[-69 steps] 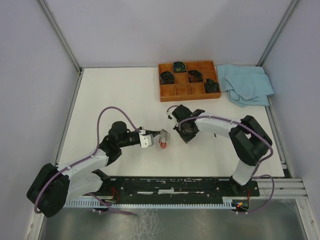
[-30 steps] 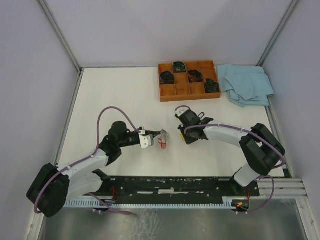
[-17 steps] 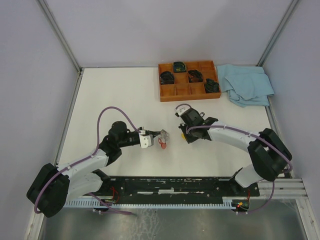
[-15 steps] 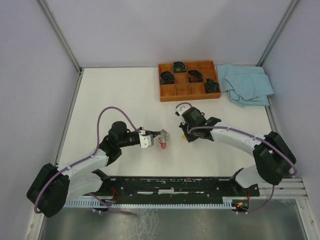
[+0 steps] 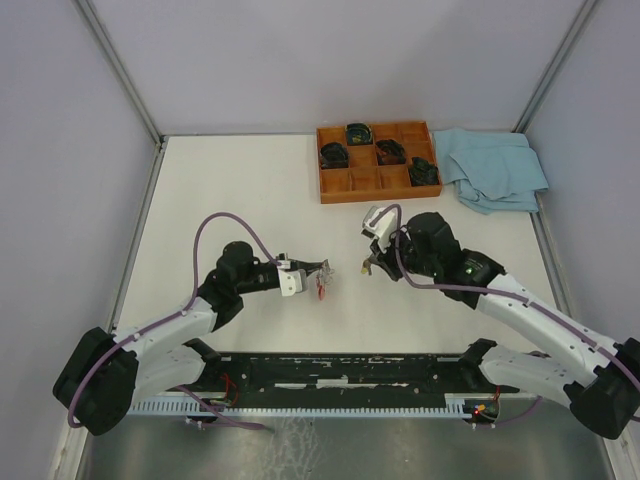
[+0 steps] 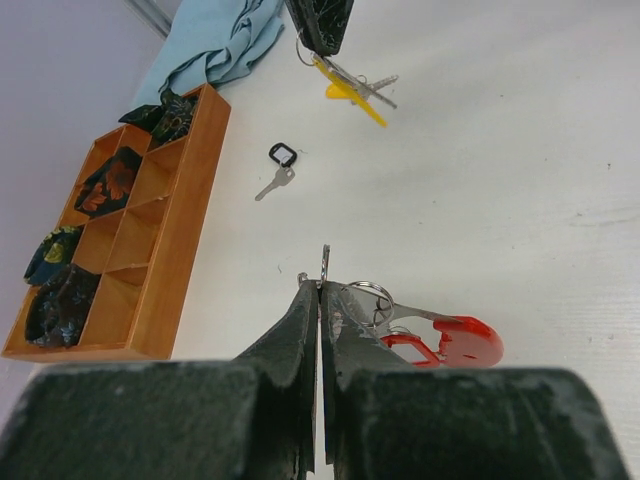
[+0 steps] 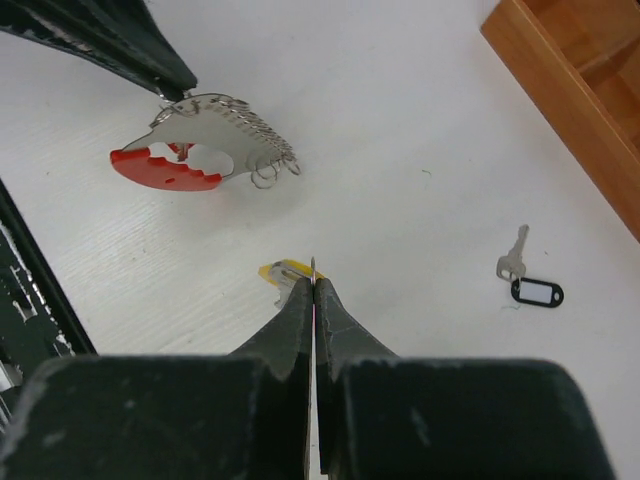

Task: Put the keys on the keyring

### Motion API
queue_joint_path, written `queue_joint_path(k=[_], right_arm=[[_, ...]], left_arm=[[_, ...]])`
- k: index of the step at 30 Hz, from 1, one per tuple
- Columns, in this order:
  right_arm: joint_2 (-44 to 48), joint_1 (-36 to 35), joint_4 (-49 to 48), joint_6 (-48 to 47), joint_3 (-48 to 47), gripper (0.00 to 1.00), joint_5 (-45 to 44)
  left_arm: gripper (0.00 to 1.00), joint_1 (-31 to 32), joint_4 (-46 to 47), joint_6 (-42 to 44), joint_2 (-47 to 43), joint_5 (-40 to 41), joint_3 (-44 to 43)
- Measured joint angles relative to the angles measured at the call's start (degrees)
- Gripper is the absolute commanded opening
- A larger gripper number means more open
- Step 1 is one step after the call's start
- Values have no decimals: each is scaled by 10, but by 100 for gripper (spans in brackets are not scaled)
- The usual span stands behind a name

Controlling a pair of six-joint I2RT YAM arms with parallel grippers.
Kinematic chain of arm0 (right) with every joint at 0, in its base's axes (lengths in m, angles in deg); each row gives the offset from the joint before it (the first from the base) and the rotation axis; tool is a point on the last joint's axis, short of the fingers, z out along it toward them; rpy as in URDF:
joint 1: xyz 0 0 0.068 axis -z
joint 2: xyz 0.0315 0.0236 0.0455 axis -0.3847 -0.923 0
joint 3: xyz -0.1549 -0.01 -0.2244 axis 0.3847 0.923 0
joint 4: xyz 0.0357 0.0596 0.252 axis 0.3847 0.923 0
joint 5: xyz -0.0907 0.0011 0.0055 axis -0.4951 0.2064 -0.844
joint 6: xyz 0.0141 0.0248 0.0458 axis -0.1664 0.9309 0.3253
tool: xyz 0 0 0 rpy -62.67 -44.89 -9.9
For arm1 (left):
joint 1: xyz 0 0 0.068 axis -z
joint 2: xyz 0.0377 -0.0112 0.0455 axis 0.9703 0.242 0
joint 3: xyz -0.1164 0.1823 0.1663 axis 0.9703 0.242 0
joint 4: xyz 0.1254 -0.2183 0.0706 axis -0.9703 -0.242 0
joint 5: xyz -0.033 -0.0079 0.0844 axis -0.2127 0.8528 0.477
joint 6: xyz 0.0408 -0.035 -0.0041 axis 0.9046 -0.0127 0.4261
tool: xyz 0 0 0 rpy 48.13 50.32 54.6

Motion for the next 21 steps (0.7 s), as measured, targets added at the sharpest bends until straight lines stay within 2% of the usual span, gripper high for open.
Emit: queue_joint_path(k=[12, 21], right_arm=[[-40, -14, 48, -102, -50, 1, 96], [-71, -93, 38, -193, -53, 1, 64]], left_arm=[[3, 0, -32, 0, 8, -24, -21], [3, 0, -63, 19, 8, -36, -31]])
